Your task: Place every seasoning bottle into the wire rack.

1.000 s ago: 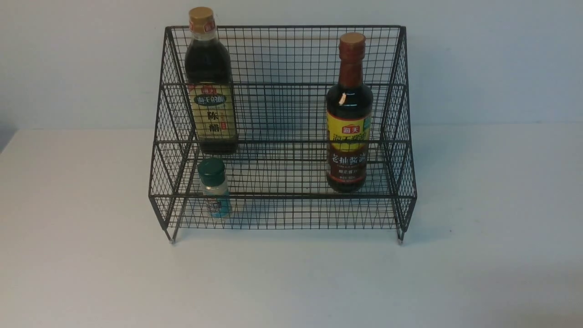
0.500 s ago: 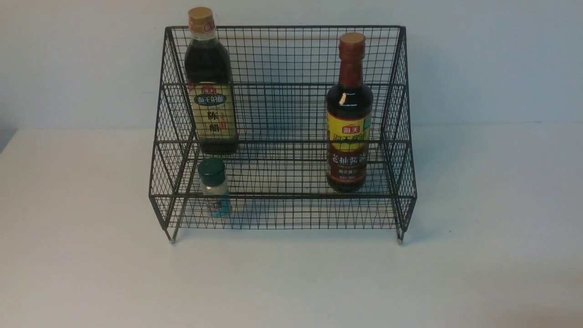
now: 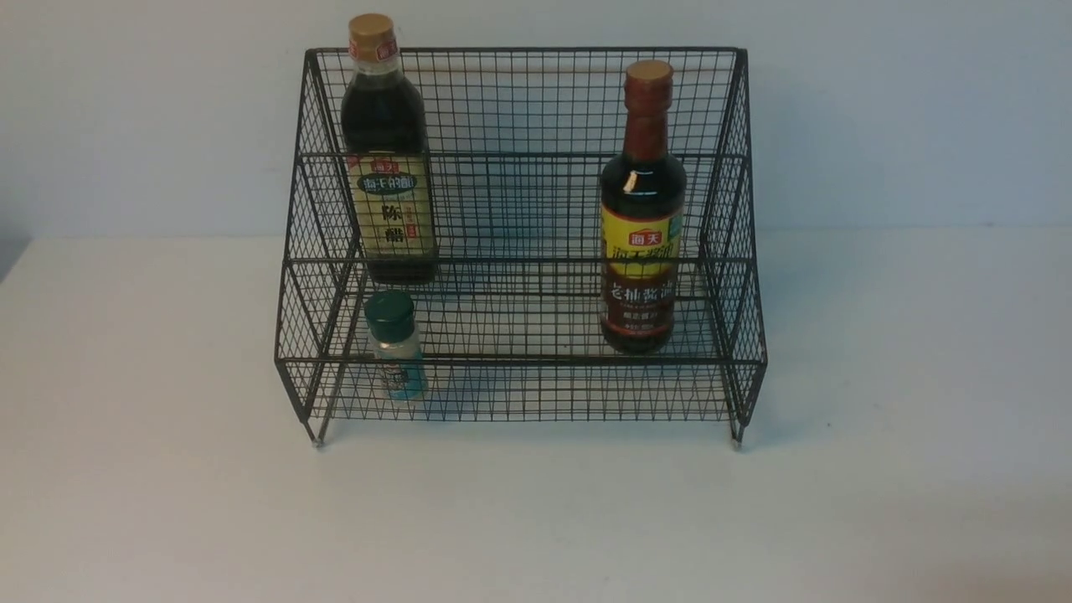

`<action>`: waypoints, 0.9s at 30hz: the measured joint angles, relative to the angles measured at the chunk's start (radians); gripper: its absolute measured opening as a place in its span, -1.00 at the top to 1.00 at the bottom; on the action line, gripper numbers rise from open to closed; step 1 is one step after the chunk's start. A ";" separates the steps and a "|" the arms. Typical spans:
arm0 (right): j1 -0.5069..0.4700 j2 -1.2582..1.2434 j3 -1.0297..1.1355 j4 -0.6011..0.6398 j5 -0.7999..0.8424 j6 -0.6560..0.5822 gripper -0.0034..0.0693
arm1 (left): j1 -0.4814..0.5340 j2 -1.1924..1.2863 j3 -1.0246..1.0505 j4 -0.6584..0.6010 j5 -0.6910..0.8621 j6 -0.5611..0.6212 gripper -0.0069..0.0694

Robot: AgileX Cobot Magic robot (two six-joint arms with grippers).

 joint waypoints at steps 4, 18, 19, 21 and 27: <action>0.000 0.000 0.000 0.000 0.000 0.000 0.94 | 0.048 -0.077 0.214 -0.003 -0.144 0.002 0.83; 0.000 0.000 0.000 0.000 0.001 0.000 0.94 | 0.053 -0.095 0.526 -0.041 -0.223 0.005 0.83; 0.000 0.000 0.000 0.000 0.001 0.000 0.94 | 0.053 -0.095 0.527 -0.045 -0.218 0.005 0.83; 0.000 0.000 0.000 0.000 0.001 0.000 0.94 | 0.053 -0.095 0.527 -0.050 -0.217 0.005 0.83; 0.000 0.000 0.000 0.000 0.001 0.000 0.94 | 0.053 -0.095 0.527 -0.063 -0.217 0.005 0.83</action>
